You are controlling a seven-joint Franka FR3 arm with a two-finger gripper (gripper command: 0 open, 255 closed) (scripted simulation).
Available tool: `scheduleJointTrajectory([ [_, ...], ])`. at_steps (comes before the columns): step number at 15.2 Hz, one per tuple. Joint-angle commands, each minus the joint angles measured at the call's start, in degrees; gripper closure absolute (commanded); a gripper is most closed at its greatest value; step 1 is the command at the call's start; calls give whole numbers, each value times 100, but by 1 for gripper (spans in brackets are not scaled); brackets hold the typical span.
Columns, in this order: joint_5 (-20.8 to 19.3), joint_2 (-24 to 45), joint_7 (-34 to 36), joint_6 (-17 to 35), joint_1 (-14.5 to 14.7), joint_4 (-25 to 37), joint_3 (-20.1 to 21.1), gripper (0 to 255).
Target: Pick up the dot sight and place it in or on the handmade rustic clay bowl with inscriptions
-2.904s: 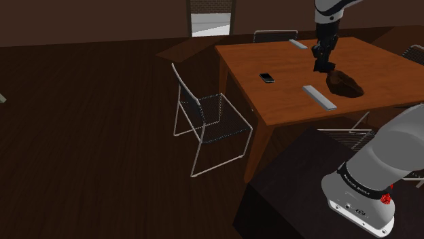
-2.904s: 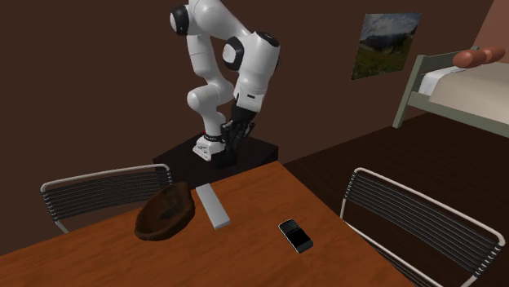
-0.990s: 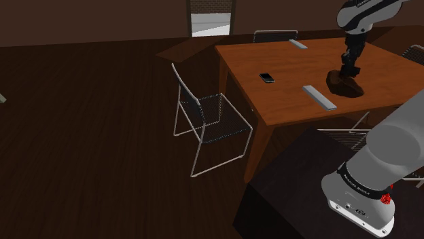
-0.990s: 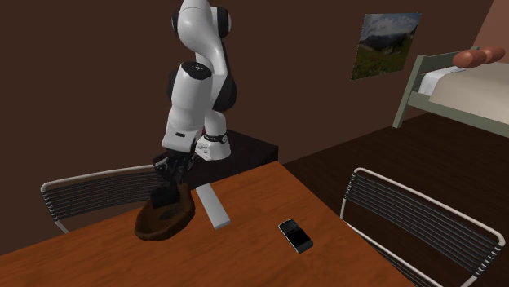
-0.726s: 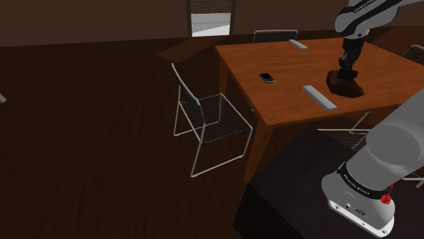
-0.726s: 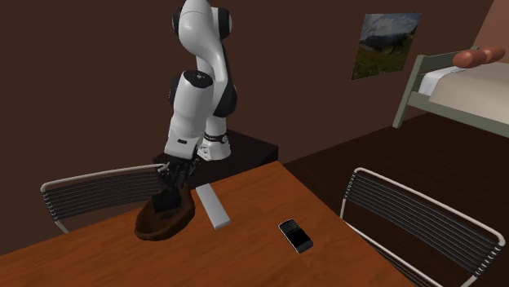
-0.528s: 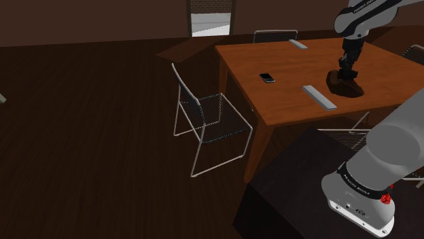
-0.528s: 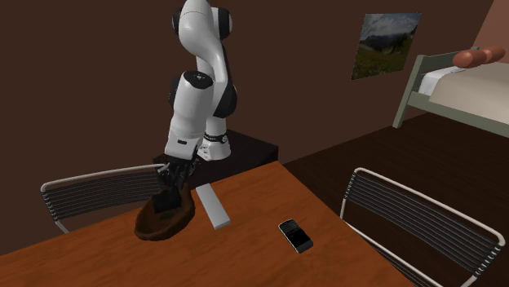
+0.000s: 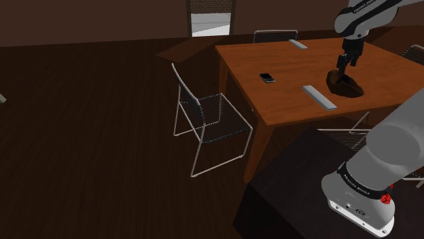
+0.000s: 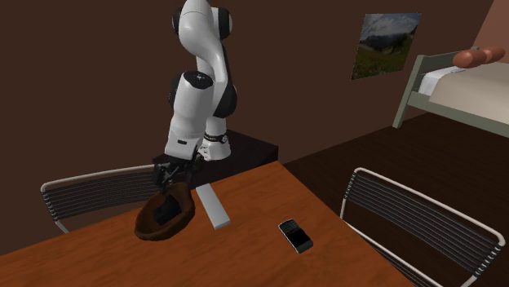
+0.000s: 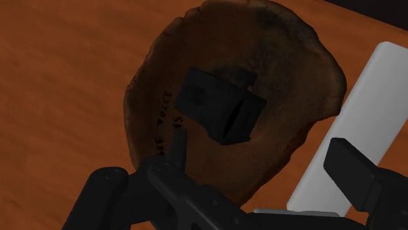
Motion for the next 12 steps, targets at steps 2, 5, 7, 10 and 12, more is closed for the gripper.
scheduleJointTrajectory([
  [2, -15, -98, 18, -198, 37, 95, 34, 0],
  [5, -31, -325, 50, -746, 136, 400, 135, 0],
  [7, -31, -325, 50, -746, 134, 400, 136, 0],
  [10, -31, -325, 50, -746, 133, 400, 137, 0],
  [12, -31, -325, 50, -746, 133, 400, 137, 0],
])
